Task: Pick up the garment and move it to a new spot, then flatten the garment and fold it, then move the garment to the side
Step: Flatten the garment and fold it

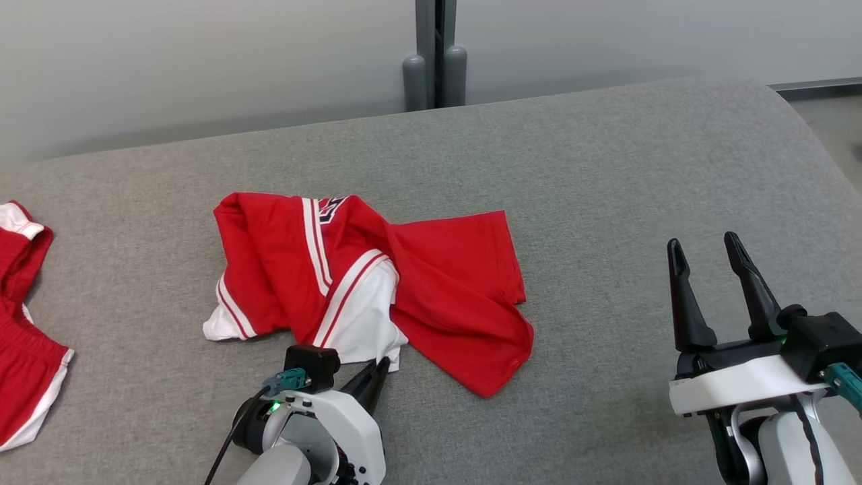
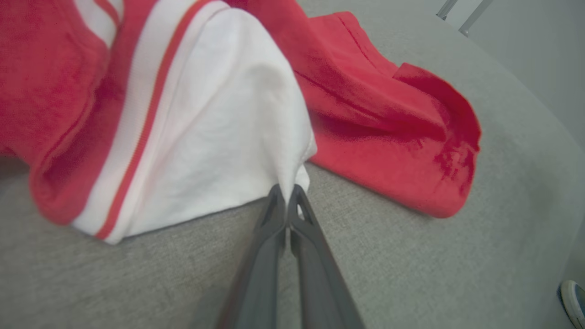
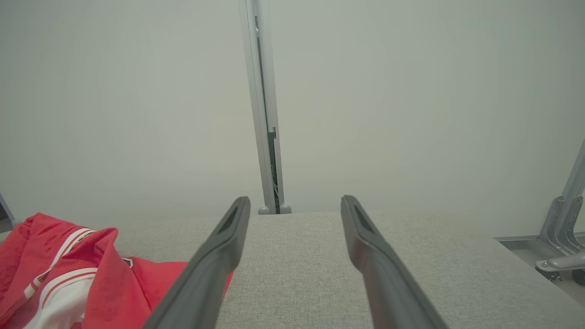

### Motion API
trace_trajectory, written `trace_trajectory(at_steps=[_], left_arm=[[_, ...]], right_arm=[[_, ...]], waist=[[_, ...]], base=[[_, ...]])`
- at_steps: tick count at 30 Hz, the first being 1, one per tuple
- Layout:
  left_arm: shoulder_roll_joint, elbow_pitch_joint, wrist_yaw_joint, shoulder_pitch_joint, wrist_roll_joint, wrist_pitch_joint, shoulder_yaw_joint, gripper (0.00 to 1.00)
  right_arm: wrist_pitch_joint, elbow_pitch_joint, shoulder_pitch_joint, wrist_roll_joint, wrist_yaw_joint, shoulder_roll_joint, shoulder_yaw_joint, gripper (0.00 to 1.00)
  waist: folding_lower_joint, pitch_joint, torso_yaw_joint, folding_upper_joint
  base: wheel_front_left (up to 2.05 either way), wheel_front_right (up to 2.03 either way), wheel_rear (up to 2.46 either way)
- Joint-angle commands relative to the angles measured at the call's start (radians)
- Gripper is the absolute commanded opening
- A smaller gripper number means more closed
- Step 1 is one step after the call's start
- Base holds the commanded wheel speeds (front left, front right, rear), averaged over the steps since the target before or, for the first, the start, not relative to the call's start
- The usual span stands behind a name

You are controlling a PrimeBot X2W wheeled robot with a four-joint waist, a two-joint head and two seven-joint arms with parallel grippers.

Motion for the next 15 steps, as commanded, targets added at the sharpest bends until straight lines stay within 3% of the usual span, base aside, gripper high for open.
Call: trace_trajectory(at_steps=[1,7,11,15], left_arm=[[0.006,-0.012,-0.004,-0.014,-0.008,-0.007,0.004,0.00],[0.042,-0.091,-0.007,0.018,-0.025,0.007,0.010,0.00],[0.106,-0.178,-0.007,0.059,-0.032,0.067,0.009,0.00],[0.190,-0.297,0.028,0.125,-0.047,0.139,0.034,0.00]], right_arm=[[-0.005,-0.003,0.005,-0.003,0.002,-0.005,-0.006,1.00],[-0.005,0.008,0.021,0.006,0.002,-0.005,-0.014,1.00],[-0.005,0.014,0.033,0.004,0.002,-0.005,-0.026,1.00],[-0.005,0.017,0.050,0.002,0.002,-0.005,-0.042,1.00]], waist=[[0.0000,-0.006,0.017,0.0000],[0.0000,-0.026,0.073,0.0000],[0.0000,-0.041,0.114,0.0000],[0.0000,-0.052,0.146,0.0000]], base=[[0.00,0.00,0.00],[0.00,0.00,0.00],[0.00,0.00,0.00],[0.00,0.00,0.00]])
